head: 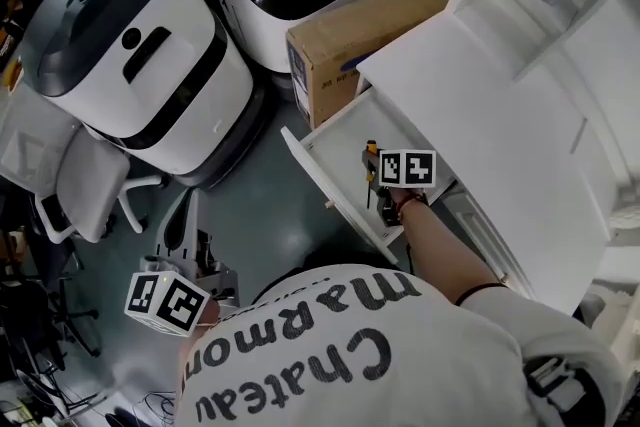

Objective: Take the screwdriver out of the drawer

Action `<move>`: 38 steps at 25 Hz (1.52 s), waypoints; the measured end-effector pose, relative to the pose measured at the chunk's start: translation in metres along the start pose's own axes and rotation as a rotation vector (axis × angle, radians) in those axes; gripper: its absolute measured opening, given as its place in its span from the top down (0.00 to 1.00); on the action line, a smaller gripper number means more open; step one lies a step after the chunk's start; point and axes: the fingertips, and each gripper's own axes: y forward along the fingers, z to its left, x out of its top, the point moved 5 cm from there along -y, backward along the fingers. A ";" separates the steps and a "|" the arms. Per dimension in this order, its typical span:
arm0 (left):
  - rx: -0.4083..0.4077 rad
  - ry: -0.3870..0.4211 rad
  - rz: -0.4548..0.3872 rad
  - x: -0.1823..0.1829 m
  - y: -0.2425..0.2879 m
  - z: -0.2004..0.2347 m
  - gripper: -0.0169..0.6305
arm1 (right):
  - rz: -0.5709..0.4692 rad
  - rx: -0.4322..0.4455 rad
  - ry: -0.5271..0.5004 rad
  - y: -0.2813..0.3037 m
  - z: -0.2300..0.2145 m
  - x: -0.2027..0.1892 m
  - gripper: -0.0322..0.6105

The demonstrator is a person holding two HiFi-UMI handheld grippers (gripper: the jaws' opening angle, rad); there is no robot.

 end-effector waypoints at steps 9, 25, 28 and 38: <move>-0.026 0.038 -0.065 0.022 0.001 -0.001 0.94 | -0.121 0.028 -0.125 -0.023 0.034 0.053 0.77; -0.077 0.023 -0.104 0.030 -0.021 0.005 0.94 | -0.373 0.170 -0.116 -0.097 0.109 0.104 0.77; -0.095 0.015 -0.106 0.032 -0.032 0.007 0.94 | -0.421 0.190 -0.147 -0.117 0.135 0.104 0.77; -0.146 0.019 -0.082 0.038 -0.075 0.016 0.94 | -0.493 0.321 -0.125 -0.165 0.217 0.077 0.77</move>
